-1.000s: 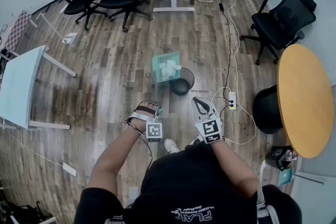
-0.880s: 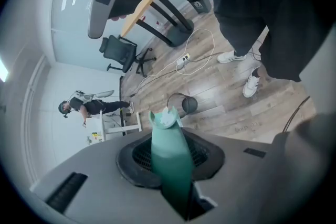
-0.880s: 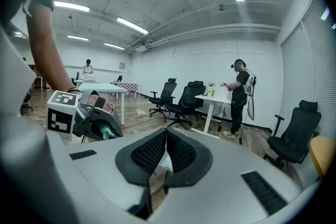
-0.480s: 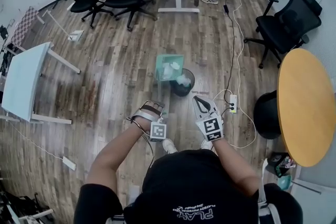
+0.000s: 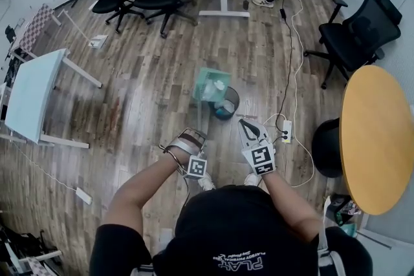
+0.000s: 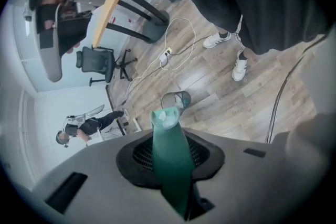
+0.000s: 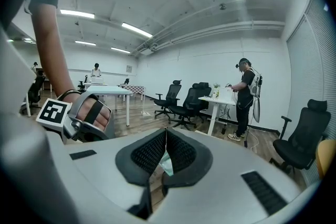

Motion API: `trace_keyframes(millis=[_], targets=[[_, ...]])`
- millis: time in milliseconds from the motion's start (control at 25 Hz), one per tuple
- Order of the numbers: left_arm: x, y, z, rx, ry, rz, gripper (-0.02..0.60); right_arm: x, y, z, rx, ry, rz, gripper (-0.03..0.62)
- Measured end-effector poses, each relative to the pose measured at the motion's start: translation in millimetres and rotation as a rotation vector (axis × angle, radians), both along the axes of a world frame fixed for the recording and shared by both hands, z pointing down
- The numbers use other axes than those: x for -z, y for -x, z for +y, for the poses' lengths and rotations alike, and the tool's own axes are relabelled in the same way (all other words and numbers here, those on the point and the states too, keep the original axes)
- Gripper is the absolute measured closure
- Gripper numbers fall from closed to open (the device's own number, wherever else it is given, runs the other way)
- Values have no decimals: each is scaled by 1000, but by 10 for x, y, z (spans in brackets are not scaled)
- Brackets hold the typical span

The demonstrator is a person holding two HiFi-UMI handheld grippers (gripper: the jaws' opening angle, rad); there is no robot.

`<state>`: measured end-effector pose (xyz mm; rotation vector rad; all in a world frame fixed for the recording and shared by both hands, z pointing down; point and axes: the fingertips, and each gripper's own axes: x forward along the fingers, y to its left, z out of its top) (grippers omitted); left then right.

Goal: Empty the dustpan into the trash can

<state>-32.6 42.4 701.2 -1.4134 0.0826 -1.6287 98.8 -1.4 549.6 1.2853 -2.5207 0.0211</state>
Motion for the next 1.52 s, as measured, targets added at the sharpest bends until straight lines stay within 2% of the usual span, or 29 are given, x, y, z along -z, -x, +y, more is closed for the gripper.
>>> trace_keyframes(millis=[200,360,600,920,1200,1320,1520], targets=[[-105,-104,103,-61,4,-100,483,17,-108,-43,5,-3,-11,569],[-193,-140,168,-55,6,-137,483,-1,-201,-13,8,2,-9,569],[-358,-243,284,-100,6,-209,483,-76,-348,42,2,18,-11,569],[-434,-184,415,-208,-11,-326,469,-104,-367,128,26,29,-15,569],[-351,-232,325,-182,-11,-277,474,-103,-338,174,48,20,-14,569],[-227,-259,180,-118,1,-192,483,-73,-305,138,54,16,-5,569],[-111,-428,97,36,97,-2,483,-162,-398,180,30,45,12,569]])
